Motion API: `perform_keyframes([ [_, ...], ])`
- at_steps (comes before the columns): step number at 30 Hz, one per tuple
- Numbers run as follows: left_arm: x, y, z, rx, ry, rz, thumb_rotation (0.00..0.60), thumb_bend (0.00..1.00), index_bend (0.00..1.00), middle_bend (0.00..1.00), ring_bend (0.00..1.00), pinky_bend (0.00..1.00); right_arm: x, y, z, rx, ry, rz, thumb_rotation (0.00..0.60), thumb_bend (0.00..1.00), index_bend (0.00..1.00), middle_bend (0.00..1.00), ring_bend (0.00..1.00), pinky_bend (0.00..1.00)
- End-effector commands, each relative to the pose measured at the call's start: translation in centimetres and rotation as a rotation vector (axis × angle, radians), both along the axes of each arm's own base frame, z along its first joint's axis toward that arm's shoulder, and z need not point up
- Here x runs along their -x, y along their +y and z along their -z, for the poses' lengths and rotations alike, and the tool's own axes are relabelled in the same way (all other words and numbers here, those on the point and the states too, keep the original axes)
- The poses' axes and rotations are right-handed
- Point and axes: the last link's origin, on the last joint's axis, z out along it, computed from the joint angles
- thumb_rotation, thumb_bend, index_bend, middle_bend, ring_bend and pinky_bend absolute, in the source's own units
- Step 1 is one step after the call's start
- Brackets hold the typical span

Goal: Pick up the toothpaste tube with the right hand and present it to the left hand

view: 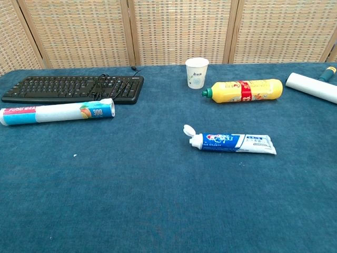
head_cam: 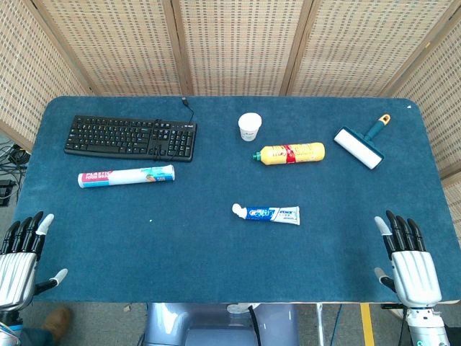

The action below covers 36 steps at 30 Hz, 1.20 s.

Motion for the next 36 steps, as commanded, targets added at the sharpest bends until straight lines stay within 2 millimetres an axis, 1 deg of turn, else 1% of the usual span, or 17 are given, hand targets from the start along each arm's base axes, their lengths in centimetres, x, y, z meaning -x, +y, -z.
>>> perform_keyframes([
  [1,0.0,0.0,0.0,0.001,0.0,-0.001,0.6,0.0,0.0,0.0,0.0,0.0,0.0,0.0,0.0,0.002,0.001,0.001,0.6,0.0,0.0,0.0,0.0,0.0],
  [10,0.0,0.1,0.1,0.005,-0.001,-0.004,0.6,0.0,0.0,0.0,0.0,0.0,0.2,-0.3,0.3,-0.004,-0.007,0.008,0.6,0.0,0.0,0.0,0.0,0.0],
  [13,0.0,0.3,0.2,0.007,-0.007,-0.003,0.6,0.0,0.0,0.0,0.0,0.0,0.0,-1.2,1.0,-0.036,-0.021,0.0,0.6,0.0,0.0,0.0,0.0,0.0],
  [16,0.1,0.6,0.3,0.011,-0.005,-0.003,0.6,0.0,0.0,0.0,0.0,0.0,-0.5,-3.1,1.7,-0.067,-0.009,-0.035,0.6,0.0,0.01,0.02,0.0,0.0],
  [17,0.1,0.7,0.5,0.014,-0.005,-0.004,0.6,0.0,0.0,0.0,0.0,0.0,-1.0,-4.2,2.2,-0.081,0.0,-0.055,0.6,0.0,0.02,0.05,0.0,0.0],
  [18,0.2,0.8,0.5,0.016,-0.003,-0.008,0.6,0.0,0.0,0.0,0.0,0.0,-1.8,-5.7,2.8,-0.103,0.016,-0.093,0.6,0.0,0.05,0.09,0.01,0.0],
  [20,0.3,1.1,0.7,0.015,-0.003,-0.017,0.6,0.0,0.0,0.0,0.0,0.0,-2.9,-8.2,4.0,-0.144,0.019,-0.121,0.6,0.0,0.1,0.15,0.06,0.01],
  [23,0.5,1.3,0.8,0.015,-0.004,-0.027,0.6,0.0,0.0,0.0,0.0,0.0,-4.1,-10.3,5.2,-0.191,0.006,-0.136,0.6,0.01,0.19,0.24,0.14,0.07],
  [24,0.5,1.4,0.8,0.017,-0.003,-0.032,0.6,0.0,0.0,0.0,0.0,0.0,-4.6,-11.2,5.8,-0.215,-0.005,-0.138,0.6,0.03,0.22,0.27,0.17,0.11],
  [27,0.8,1.8,1.0,0.024,0.001,-0.046,0.6,0.0,0.0,0.0,0.0,0.0,-6.0,-13.5,7.6,-0.285,-0.032,-0.12,0.6,0.11,0.27,0.32,0.21,0.17],
  [31,1.2,2.2,1.3,0.032,0.007,-0.068,0.6,0.0,0.0,0.0,0.0,0.0,-7.3,-15.8,10.0,-0.353,-0.078,-0.063,0.6,0.16,0.29,0.35,0.24,0.22],
  [36,1.4,2.6,1.4,0.036,0.007,-0.085,0.6,0.0,0.0,0.0,0.0,0.0,-8.4,-17.4,12.6,-0.403,-0.096,-0.003,0.6,0.19,0.31,0.37,0.26,0.25],
])
